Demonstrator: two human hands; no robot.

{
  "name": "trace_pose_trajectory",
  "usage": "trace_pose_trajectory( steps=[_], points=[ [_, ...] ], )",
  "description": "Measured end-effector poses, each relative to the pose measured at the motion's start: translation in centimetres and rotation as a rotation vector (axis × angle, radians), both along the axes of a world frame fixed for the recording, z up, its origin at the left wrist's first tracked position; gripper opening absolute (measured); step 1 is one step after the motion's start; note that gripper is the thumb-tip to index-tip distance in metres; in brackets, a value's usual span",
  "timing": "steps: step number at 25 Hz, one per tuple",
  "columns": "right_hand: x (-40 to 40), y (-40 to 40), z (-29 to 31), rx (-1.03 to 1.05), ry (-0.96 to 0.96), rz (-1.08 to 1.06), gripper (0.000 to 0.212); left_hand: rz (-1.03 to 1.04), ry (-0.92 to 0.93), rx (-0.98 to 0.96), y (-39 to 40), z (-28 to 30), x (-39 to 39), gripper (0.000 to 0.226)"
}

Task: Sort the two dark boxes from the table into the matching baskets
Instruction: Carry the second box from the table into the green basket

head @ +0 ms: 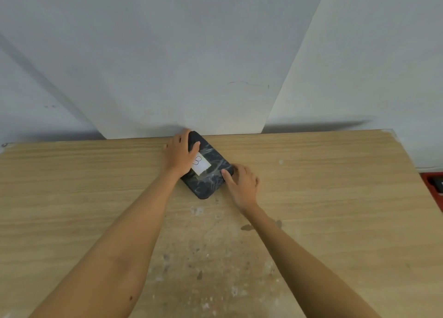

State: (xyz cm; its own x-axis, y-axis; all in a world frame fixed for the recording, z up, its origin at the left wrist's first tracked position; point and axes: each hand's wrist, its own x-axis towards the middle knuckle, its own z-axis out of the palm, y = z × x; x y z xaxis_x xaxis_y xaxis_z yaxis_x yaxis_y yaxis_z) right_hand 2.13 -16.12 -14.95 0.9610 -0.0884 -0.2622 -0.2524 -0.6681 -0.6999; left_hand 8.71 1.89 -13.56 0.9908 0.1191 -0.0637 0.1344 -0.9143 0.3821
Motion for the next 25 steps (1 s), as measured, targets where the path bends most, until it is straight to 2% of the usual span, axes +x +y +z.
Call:
trace_pose_trajectory(
  steps=[5, 9, 12, 17, 21, 25],
  points=[
    [-3.3, 2.7, 0.1, 0.063, 0.009, -0.194, 0.056, 0.245, 0.075, -0.052, -1.9, 0.5, -2.4, 0.055],
    [-3.4, 1.9, 1.2, 0.337, -0.041, -0.238, 0.060, 0.326, 0.047, -0.178, -3.1, 2.1, -6.0, 0.058],
    [-4.6, -0.2, 3.0, 0.454, -0.106, -0.172, 0.057, 0.316, -0.008, -0.251, -3.8, 3.9, -9.2, 0.058],
    [-8.5, -5.2, 7.4, 0.494, -0.203, -0.112, 0.046, 0.226, -0.106, -0.360, -6.5, 7.8, -14.6, 0.053],
    [-13.1, -9.5, 10.7, 0.561, -0.214, -0.058, 0.046, 0.212, -0.187, -0.418, -10.3, 10.7, -18.9, 0.051],
    [-19.0, -14.7, 11.6, 0.483, -0.253, -0.045, 0.047, 0.225, -0.200, -0.518, -15.6, 11.0, -24.2, 0.049]
  ],
)
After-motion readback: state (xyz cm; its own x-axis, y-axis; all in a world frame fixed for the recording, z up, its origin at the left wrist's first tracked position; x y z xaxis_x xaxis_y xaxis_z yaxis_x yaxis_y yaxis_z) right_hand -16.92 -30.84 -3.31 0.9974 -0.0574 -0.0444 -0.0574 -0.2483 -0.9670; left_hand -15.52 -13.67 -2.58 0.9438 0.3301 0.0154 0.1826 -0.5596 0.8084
